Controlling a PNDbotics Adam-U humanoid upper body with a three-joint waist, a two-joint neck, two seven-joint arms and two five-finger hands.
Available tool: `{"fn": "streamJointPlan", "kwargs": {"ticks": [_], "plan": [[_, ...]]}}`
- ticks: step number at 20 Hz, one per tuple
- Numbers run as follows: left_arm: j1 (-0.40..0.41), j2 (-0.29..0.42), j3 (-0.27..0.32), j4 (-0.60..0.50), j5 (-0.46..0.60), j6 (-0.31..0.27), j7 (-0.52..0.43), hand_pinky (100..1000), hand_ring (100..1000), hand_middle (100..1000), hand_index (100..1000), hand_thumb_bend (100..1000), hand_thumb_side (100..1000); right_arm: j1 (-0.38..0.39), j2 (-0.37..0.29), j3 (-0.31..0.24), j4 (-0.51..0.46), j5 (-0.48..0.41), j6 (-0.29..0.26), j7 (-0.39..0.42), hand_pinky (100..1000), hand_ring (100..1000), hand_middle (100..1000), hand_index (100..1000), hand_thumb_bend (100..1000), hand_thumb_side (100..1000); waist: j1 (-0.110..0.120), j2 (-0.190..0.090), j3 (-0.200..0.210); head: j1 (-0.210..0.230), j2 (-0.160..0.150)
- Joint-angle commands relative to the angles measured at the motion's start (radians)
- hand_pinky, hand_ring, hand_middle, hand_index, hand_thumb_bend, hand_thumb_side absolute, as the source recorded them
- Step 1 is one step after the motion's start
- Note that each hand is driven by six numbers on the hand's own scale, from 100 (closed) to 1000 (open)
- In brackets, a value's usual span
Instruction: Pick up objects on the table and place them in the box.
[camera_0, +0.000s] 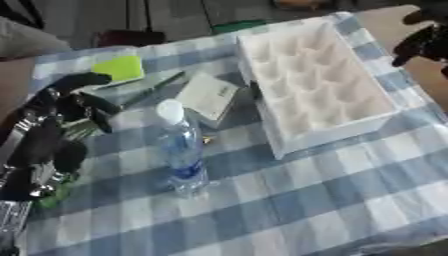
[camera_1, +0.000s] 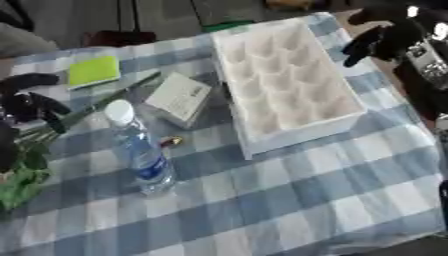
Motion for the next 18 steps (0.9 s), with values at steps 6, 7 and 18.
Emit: {"fn": "streamJointPlan", "kwargs": {"ticks": [6, 7, 18], "plan": [[-0.026, 0.045, -0.021, -0.022, -0.070, 0.003, 0.037, 527, 703, 844, 945, 478, 621, -0.011, -0.015, -0.004, -0.008, -0.007, -0.003, 0.004, 563, 627, 743, 808, 100, 673, -0.005, -0.015, 0.002, 0.001, -0.007], [-0.030, 0.047, -0.030, -0.022, -0.080, 0.010, 0.044, 527, 707, 845, 950, 478, 626, -0.012, -0.015, -0.004, -0.008, -0.007, -0.003, 0.004, 563, 627, 743, 809, 100, 673, -0.005, -0.015, 0.001, 0.002, -0.007], [-0.097, 0.070, -0.128, 0.048, -0.226, 0.039, 0.085, 561, 735, 859, 973, 497, 632, -0.013, -0.014, 0.000, -0.009, -0.008, -0.003, 0.008, 563, 627, 742, 809, 100, 675, -0.003, -0.015, -0.009, 0.008, -0.004]]}}
